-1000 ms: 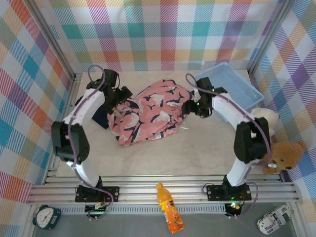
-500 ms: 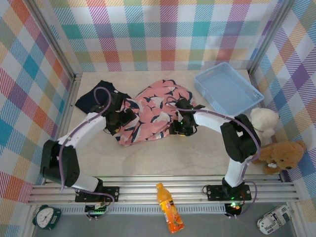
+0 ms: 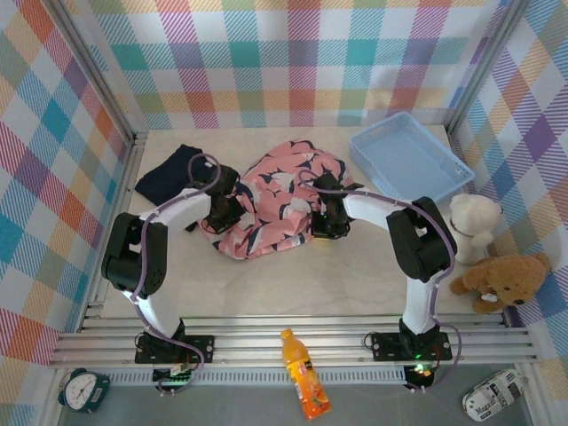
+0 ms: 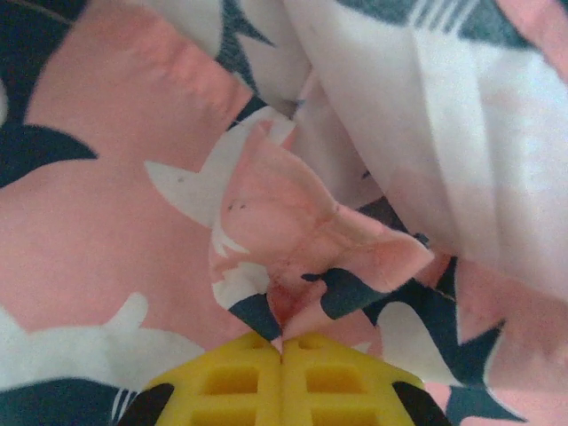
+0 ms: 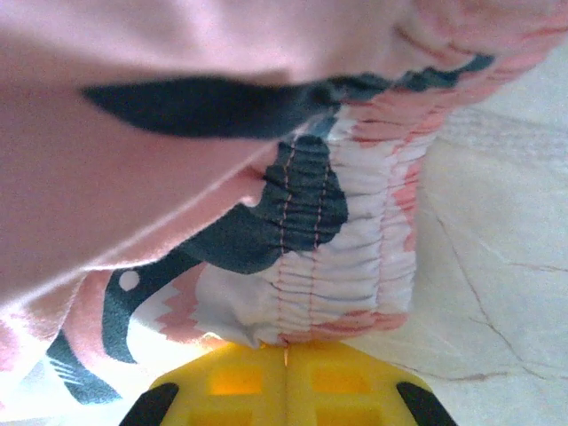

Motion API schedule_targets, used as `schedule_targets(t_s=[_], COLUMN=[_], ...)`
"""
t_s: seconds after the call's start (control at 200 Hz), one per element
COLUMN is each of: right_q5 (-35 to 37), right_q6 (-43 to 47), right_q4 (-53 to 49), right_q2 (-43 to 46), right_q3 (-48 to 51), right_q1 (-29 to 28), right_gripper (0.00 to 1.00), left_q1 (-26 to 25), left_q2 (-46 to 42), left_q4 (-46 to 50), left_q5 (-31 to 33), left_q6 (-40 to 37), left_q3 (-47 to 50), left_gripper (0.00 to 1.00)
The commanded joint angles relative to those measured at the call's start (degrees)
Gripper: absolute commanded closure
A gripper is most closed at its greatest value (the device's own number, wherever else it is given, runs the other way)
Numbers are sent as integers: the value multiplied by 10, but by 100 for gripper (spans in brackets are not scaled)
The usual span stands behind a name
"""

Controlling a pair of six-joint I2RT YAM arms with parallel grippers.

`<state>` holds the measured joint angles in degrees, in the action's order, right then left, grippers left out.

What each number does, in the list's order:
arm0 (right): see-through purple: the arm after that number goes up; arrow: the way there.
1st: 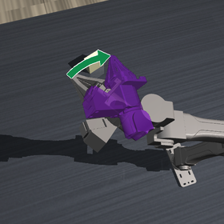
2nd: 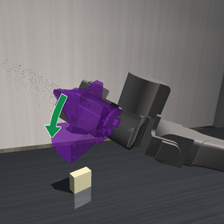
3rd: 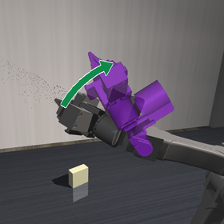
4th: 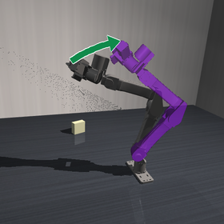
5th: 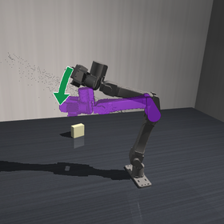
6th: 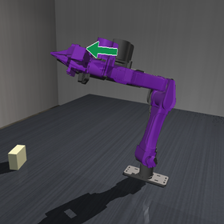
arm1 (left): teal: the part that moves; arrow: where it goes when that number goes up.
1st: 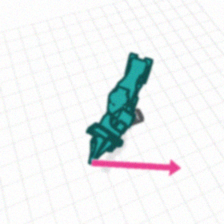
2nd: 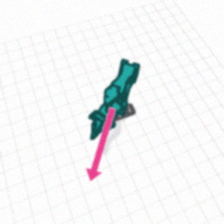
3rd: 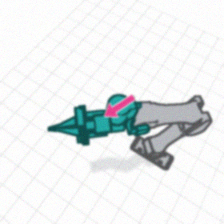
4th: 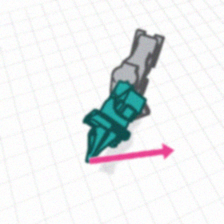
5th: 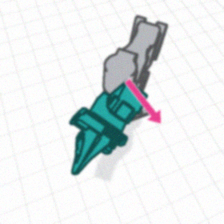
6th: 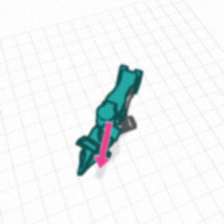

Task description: Fold and stack the mixed laundry pile

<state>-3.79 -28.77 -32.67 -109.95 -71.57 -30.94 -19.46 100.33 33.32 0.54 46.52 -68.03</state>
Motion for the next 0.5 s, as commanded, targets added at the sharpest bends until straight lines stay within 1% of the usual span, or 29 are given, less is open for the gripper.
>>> schedule_targets(t_s=[0.0, 0.17, 0.265, 0.35, 0.425, 0.445, 0.495], right_q5=[31, 29, 16, 16, 5, -1, -19], right_q6=[34, 65, 74, 87, 90, 87, 75], right_q4=[12, -46, -94, -130, -165, -170, -173], right_q2=[50, 154, 205, 249, 269, 275, 284], right_q3=[-10, 2, 17, 43, 67, 77, 108], right_q1=[11, 88, 133, 151, 152, 152, 152], right_gripper=[100, 100, 100, 100, 100, 100, 100], left_q1=[-4, 3, 3, 3, -1, -4, -13], left_q2=[-39, -47, -69, -107, -156, -172, -214], left_q4=[56, 147, 179, 196, 203, 200, 179], left_q5=[37, 73, 86, 88, 93, 92, 78], left_q6=[0, -26, -34, -28, -7, 3, 29], left_q3=[-59, -197, -229, -199, -128, -102, -24], left_gripper=[100, 100, 100, 100, 97, 96, 88])
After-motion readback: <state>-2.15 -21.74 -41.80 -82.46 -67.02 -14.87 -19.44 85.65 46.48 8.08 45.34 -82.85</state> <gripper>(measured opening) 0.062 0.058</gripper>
